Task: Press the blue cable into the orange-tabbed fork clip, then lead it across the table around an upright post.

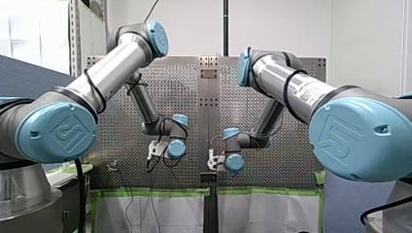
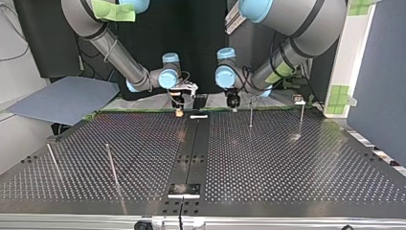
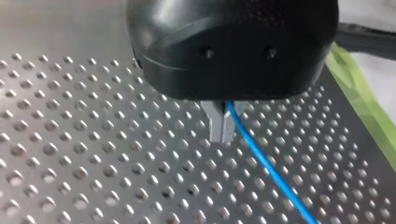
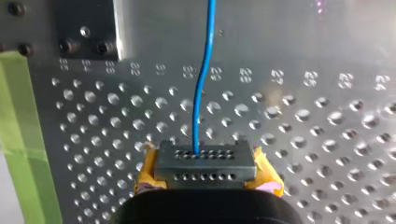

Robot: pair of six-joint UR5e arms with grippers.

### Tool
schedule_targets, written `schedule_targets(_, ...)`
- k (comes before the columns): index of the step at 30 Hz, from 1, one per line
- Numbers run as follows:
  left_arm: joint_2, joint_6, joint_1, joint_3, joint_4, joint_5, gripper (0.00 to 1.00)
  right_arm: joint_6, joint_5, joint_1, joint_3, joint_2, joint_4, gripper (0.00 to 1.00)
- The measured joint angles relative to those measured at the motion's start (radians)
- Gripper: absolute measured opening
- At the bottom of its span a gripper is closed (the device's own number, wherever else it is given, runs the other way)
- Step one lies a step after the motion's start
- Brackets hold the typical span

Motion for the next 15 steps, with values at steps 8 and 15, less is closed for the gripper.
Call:
schedule_targets(8, 0.063, -0.058, -0.043, -0.004, -0.064, 0.001, 0.0, 0.012, 0.009, -0.007, 0.058, -0.059, -0.006, 0.0)
schedule_targets(15, 0.112, -0.104, -0.064, -0.005, -0.113, -0.003, 0.0, 0.022, 0.012, 0.001, 0.094, -0.115, 0.033, 0.0)
